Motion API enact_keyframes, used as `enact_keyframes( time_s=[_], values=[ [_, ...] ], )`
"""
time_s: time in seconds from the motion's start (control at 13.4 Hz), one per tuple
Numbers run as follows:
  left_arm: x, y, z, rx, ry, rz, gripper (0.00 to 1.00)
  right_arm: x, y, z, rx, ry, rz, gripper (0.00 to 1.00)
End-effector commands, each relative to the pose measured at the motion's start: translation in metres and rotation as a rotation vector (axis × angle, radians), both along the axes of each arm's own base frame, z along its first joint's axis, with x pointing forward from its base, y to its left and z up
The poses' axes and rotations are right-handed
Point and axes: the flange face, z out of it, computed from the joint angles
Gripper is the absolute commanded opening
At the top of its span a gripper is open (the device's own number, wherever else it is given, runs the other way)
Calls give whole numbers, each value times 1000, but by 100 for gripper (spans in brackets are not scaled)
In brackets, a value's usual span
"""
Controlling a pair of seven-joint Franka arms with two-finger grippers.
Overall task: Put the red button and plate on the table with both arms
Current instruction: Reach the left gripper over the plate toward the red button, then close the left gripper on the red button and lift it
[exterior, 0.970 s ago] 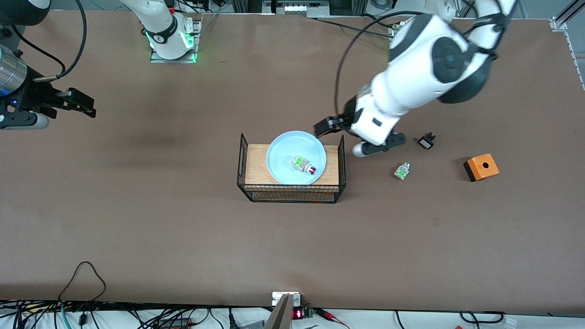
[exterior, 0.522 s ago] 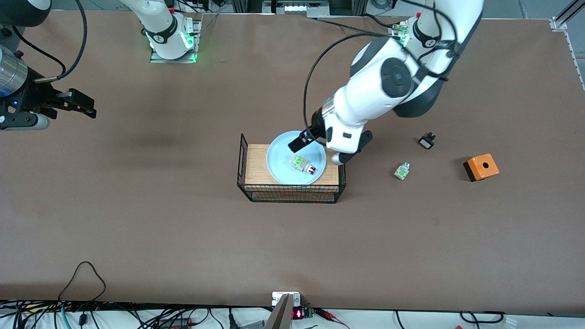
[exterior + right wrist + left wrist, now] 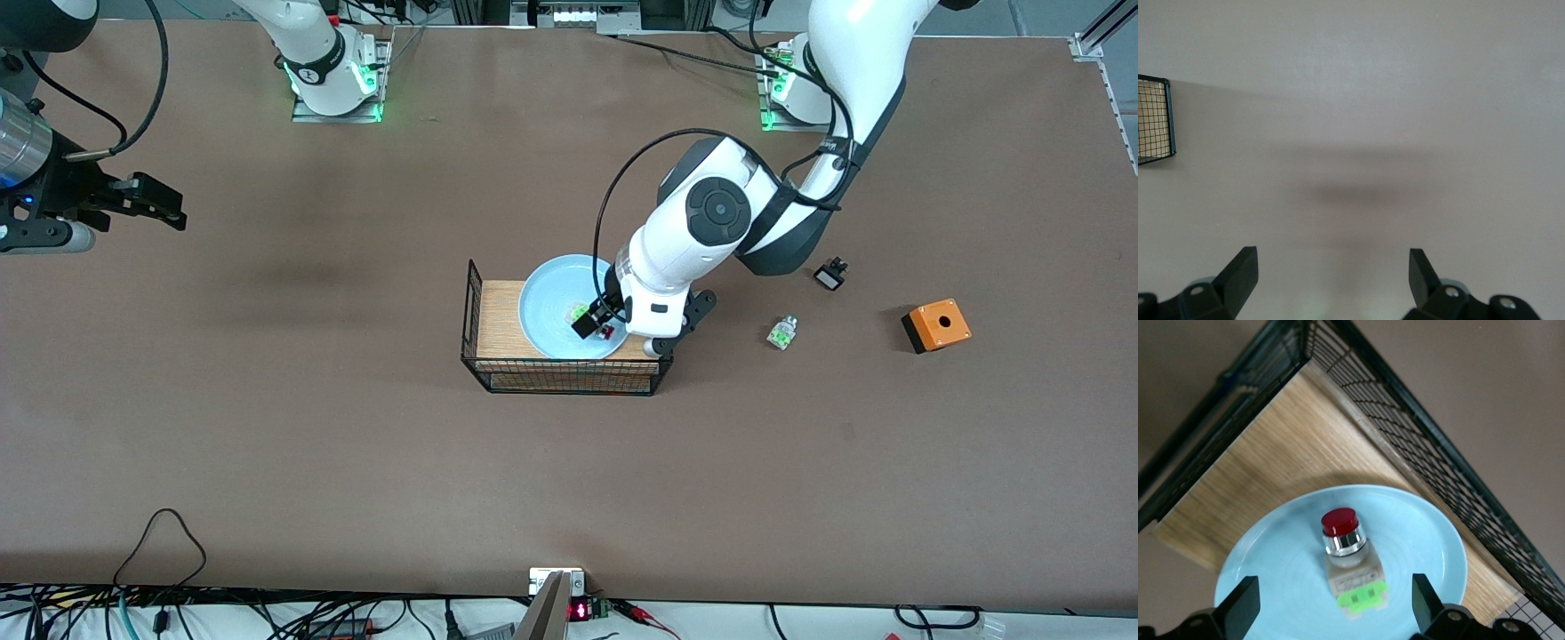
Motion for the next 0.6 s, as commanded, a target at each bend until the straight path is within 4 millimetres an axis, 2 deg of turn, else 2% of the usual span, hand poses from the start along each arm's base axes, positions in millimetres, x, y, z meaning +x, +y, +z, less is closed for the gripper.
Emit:
enact_keyframes(
  time_s=[0.0, 0.15, 0.3, 0.37, 0.52],
  values=[
    [4, -22, -12, -19, -63, 29, 100, 2, -2, 5, 0, -7, -7, 100],
    [3, -23, -20, 29, -95, 18, 96, 3, -1, 4, 0, -6, -5, 100],
    [1, -24, -26, 37, -90, 13, 91, 7, 2, -7, 0, 13, -1, 100],
    [0, -24, -27, 41, -84, 11, 83, 8, 3, -5, 0, 8, 1, 100],
    [-1, -23, -26, 51, -73, 7, 55, 9, 2, -1, 0, 0, -2, 100]
  ],
)
